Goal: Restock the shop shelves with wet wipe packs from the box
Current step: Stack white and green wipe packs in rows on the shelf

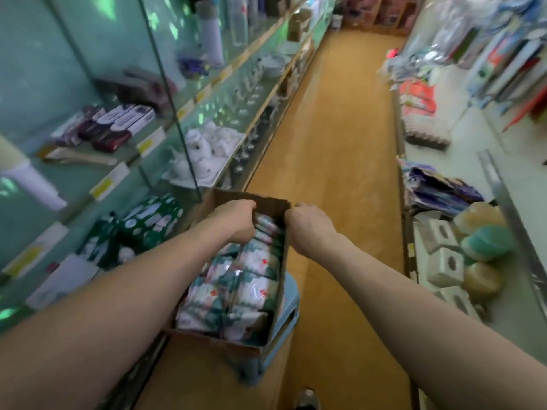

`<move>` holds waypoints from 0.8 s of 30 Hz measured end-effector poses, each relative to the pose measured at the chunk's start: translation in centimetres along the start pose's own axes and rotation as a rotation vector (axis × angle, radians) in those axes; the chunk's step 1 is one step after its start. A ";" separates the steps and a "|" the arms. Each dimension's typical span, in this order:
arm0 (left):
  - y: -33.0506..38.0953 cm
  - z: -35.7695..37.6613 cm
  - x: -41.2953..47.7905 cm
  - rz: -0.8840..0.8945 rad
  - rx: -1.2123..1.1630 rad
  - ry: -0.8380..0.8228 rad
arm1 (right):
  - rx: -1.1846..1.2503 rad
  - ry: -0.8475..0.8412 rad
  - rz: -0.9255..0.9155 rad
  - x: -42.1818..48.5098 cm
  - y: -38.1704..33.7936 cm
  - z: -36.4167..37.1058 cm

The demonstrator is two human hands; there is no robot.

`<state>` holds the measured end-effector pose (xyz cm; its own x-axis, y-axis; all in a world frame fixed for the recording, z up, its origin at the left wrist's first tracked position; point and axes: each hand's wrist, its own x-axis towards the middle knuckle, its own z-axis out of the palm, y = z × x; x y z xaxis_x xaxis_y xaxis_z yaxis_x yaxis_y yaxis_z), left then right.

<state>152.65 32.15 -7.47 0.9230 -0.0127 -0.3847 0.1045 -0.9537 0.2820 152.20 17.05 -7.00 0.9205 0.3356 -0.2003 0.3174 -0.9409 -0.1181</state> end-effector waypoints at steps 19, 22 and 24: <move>-9.9 16.4 4.1 -0.396 -0.398 -0.318 | -0.067 -0.488 -0.154 7.0 -2.8 19.4; -10.4 18.0 4.3 -0.427 -0.443 -0.315 | -0.055 -0.498 -0.114 7.2 -2.7 21.5; -10.7 18.8 4.2 -0.463 -0.502 -0.310 | -0.052 -0.495 -0.090 7.2 -2.9 22.5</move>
<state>148.49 36.66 -28.64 0.6048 0.2021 -0.7703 0.6819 -0.6311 0.3698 152.78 23.23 -29.96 0.6748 0.3847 -0.6299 0.4128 -0.9042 -0.1100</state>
